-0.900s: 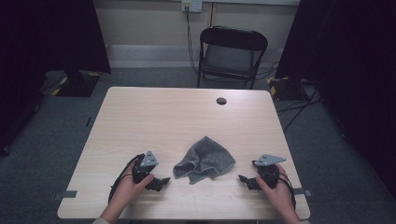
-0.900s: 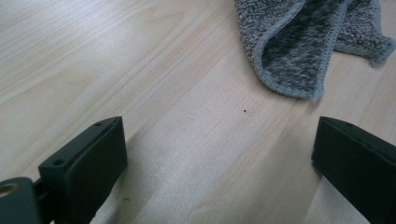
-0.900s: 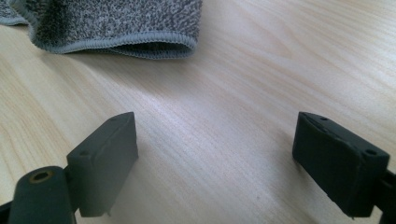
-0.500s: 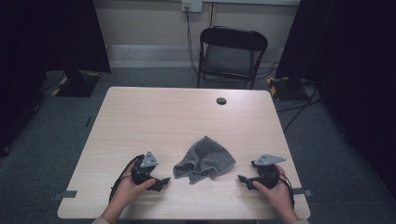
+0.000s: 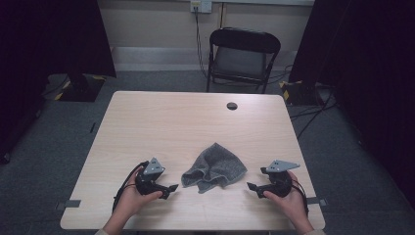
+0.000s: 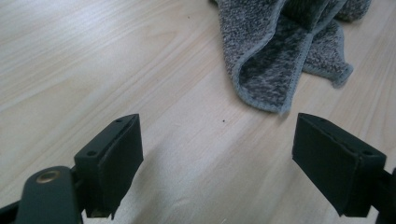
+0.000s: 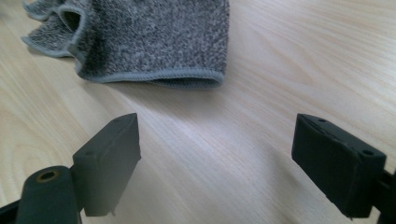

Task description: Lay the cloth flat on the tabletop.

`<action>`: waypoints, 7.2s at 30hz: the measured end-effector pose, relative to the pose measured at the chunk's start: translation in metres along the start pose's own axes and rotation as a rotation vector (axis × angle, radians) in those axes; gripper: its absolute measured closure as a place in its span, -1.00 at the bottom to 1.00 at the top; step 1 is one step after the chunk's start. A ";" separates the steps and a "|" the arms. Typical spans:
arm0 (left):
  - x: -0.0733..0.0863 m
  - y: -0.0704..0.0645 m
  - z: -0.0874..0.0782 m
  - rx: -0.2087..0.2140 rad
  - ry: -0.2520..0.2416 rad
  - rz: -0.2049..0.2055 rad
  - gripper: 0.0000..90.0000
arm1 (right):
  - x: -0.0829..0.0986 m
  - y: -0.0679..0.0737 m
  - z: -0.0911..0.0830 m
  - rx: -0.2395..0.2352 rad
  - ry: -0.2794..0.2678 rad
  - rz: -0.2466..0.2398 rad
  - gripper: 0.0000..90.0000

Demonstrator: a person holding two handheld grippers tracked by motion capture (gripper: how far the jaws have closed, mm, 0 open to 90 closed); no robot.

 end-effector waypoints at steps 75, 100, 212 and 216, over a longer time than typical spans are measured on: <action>-0.008 -0.023 0.024 0.093 0.018 -0.007 0.41 | -0.034 0.073 0.024 -0.199 -0.064 -0.085 0.38; -0.004 -0.011 0.020 0.070 0.034 -0.073 0.99 | -0.032 0.074 0.021 -0.243 -0.070 -0.061 0.96; -0.144 0.087 0.024 -0.012 -0.142 -0.097 0.92 | -0.121 -0.067 0.026 -0.003 -0.105 0.249 1.00; -0.156 0.097 0.038 -0.081 -0.243 -0.112 0.32 | -0.131 -0.088 0.034 0.097 -0.160 0.308 0.63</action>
Point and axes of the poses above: each handheld gripper's, and its own axes: z roughly forward along the jaws, x roughly out of its underside, y roughly to its left, the point moved 8 cm from there along z, roughly forward along the jaws, and after that the axes turned 6 degrees about x, right-handed, at the moved point
